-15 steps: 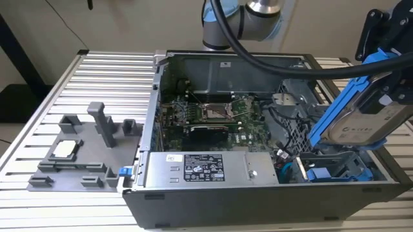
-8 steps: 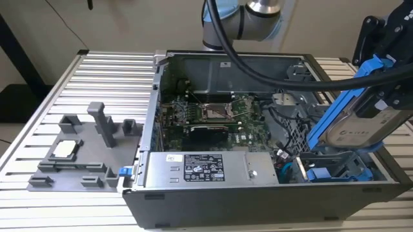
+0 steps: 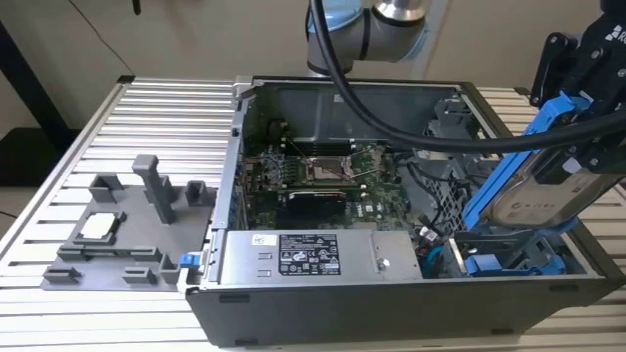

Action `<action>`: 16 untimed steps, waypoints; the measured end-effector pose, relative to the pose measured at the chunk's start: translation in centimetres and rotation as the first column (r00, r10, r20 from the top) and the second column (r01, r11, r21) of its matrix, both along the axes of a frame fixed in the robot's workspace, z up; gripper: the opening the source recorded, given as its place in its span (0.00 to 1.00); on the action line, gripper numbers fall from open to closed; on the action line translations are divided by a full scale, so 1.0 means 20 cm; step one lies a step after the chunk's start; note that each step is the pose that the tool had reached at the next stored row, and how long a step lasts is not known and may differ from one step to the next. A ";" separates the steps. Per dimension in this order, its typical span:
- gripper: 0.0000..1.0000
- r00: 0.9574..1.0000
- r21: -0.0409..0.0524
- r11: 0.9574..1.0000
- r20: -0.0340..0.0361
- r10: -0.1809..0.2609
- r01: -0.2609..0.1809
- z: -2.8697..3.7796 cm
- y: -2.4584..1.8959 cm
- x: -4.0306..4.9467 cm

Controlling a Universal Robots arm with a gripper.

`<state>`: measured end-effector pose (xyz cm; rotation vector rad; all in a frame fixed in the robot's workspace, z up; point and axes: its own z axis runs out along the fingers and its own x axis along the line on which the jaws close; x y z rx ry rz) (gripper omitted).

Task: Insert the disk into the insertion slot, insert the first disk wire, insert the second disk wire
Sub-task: 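Insert the disk into the insertion slot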

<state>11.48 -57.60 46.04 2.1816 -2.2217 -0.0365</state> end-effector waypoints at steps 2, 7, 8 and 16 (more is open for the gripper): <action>0.33 1.000 0.000 1.000 0.000 0.000 0.000 -0.008 0.000 0.000; 0.33 1.000 0.000 1.000 0.000 0.000 0.000 -0.024 0.000 0.000; 0.33 1.000 0.000 1.000 0.000 0.000 0.000 -0.027 0.000 0.000; 0.33 1.000 0.000 1.000 0.000 0.000 0.000 -0.053 0.000 0.000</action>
